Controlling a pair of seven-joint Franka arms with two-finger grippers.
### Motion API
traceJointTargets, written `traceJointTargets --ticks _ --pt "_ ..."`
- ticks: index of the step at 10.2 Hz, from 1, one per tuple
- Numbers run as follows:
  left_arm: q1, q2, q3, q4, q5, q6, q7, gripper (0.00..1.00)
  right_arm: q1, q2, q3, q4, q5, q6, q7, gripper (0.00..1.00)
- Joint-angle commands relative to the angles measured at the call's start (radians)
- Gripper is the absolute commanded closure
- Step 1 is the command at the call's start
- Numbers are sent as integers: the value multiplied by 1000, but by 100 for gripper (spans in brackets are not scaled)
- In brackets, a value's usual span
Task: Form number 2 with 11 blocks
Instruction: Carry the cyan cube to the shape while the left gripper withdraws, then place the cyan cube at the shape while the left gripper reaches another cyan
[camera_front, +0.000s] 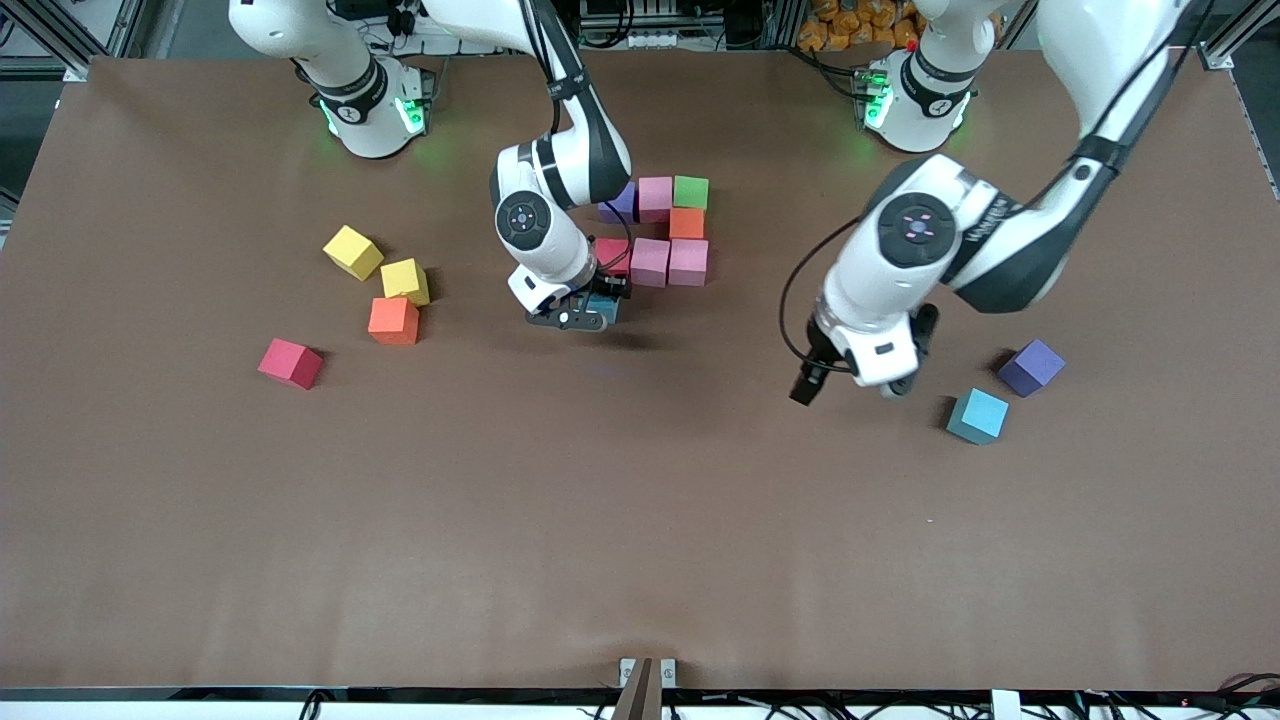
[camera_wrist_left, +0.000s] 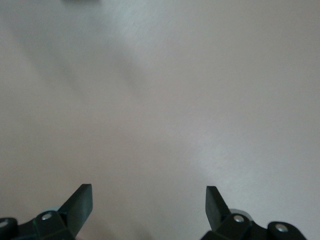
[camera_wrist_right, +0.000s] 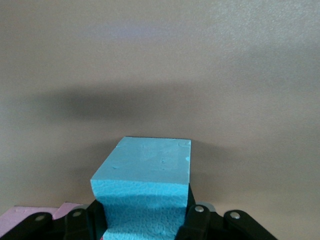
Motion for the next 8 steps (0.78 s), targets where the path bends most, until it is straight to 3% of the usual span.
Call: traceJointTargets --ticks 1,6,8 --pt "24 3 -6 24 6 -25 111 0 -20 4 29 14 32 -9 2 92" --pt "139 3 -2 39 -3 -30 423 0 -20 5 54 4 41 3 -7 92" --pt "141 -8 70 36 -9 -73 626 0 -20 5 54 0 41 3 -14 89"
